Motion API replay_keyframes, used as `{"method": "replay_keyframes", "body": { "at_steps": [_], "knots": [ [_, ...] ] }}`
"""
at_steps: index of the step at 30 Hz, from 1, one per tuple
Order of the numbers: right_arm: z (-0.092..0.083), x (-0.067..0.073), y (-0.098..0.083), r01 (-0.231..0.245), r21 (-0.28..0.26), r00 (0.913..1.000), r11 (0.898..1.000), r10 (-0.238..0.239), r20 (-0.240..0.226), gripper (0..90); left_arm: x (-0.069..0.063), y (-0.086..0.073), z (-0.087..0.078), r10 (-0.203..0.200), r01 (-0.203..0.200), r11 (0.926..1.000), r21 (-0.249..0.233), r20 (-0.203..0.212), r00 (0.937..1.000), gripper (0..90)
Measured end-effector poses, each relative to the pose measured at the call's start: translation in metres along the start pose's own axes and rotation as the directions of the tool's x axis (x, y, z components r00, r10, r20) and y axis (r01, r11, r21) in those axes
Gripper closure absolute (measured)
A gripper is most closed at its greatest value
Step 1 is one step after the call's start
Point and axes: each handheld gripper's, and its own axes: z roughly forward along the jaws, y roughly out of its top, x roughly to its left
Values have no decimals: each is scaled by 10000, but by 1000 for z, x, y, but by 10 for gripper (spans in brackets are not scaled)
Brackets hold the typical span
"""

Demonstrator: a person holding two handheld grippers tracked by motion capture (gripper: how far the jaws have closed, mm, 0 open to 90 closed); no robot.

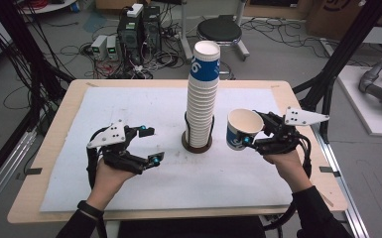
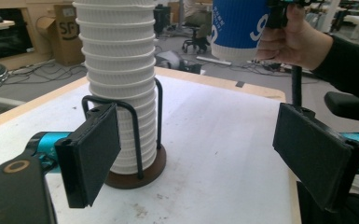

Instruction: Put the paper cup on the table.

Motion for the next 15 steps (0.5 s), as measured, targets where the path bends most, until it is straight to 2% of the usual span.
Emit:
{"method": "replay_keyframes", "body": {
  "at_steps": [3,9,15],
  "knots": [
    [-1,-3,-1,-59,93,9999,9999,58,120,235,0,-1,0,-37,37,10000,5,-44,10000,150],
    [-8,-14,-2,-29,143,9970,9999,18,779,234,1,-2,1,-97,97,9999,35,-12,10000,150],
    [-14,-25,-5,-126,318,9950,9994,94,992,234,1,-3,2,-116,116,9999,82,55,9999,151]
  ]
}}
